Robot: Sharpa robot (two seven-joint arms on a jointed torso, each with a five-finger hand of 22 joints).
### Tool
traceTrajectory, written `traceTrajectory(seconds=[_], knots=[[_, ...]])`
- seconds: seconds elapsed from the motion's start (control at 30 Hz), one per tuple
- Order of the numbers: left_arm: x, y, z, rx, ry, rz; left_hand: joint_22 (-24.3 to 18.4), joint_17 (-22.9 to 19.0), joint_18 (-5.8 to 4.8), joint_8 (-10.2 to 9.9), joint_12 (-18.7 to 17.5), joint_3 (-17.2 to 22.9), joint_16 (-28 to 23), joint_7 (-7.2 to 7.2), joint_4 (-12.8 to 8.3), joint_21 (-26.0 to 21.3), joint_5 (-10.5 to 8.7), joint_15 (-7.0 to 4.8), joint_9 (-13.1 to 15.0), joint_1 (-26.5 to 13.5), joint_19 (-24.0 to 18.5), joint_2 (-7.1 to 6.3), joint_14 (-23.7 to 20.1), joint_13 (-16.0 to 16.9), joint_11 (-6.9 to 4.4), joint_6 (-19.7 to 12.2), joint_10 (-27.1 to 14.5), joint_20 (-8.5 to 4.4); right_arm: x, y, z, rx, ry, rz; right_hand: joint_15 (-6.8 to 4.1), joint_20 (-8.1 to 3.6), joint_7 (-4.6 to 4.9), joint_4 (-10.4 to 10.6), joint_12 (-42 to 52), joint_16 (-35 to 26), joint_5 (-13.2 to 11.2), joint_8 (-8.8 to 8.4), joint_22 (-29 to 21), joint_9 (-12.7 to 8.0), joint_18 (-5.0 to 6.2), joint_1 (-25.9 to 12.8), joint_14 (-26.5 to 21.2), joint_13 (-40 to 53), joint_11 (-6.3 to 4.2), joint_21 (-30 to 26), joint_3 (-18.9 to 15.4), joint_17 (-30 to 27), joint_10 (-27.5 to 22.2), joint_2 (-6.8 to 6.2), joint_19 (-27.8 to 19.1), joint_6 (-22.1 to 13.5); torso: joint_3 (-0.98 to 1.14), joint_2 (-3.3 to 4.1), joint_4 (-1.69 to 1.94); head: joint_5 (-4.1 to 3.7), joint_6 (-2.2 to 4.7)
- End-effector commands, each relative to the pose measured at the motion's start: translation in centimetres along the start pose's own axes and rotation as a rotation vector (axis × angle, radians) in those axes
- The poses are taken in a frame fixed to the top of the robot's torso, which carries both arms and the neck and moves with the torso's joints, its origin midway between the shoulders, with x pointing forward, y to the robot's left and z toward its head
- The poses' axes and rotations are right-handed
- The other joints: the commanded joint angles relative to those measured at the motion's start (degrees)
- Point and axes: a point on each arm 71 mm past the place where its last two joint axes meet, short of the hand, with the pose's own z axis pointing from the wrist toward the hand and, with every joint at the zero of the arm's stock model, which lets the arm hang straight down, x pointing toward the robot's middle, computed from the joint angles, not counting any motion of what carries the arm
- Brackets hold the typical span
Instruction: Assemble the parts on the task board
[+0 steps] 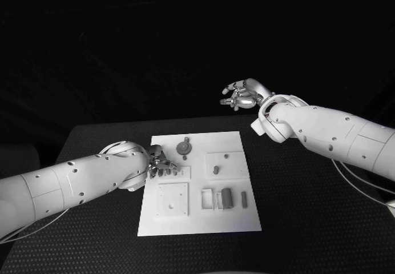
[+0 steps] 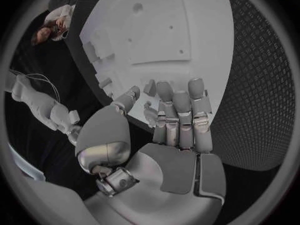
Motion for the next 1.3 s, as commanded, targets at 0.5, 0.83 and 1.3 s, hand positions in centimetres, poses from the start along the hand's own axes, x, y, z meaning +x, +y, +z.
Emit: traceTrajectory(seconds=[0.5,0.83,1.3], knots=[[-0.9,-1.0,0.4,0.013,0.014,-0.026,1.3,-0.3,0.03,0.3,0.1,-0.6,0.4,0.24,-1.3,-0.5,0.56,0.02,0.5,2.1,-0.8,3.60,-0.7,0.1,0.13,-1.1,-0.9,0.00,0.2,0.1,0.0,-0.012,0.013,0.003,0.06,-0.17,2.33,0.2,0.3,-0.4,-0.2,0.31,0.1,-0.1,0.77,-0.2,0.5,-0.1,2.13,-0.3,-0.2,0.2,-6.0,0.35,0.4,2.8,0.02,0.03,-0.02,0.05,0.05],[-0.6,-1.4,0.8,0.006,0.042,0.010,1.3,-0.7,-0.08,0.2,0.2,-1.7,0.5,0.30,-4.4,-0.5,4.41,0.12,0.5,2.8,-1.1,6.00,-0.9,0.0,0.20,-1.0,-1.1,0.07,0.3,0.2,0.1,-0.013,0.016,0.004,0.06,-0.17,2.32,0.2,0.3,-0.4,-0.2,0.33,0.1,-0.1,0.77,-0.2,0.5,-0.2,2.13,-0.3,-0.2,0.2,-6.0,0.37,0.5,2.8,0.02,0.02,-0.03,0.05,0.01],[-0.8,-1.5,1.2,0.006,0.034,0.009,1.3,-0.9,-0.11,0.3,0.3,-1.8,0.7,0.20,-6.1,-0.4,4.30,0.09,0.4,3.1,-1.0,7.98,-0.8,-0.1,0.11,-0.6,-1.1,0.05,0.4,0.2,0.1,-0.014,0.018,0.004,0.06,-0.17,2.32,0.2,0.4,-0.5,-0.2,0.35,0.1,-0.1,0.77,-0.2,0.6,-0.3,2.13,-0.4,-0.2,0.3,-6.0,0.38,0.5,2.8,0.01,0.02,-0.02,-0.10,-0.04]])
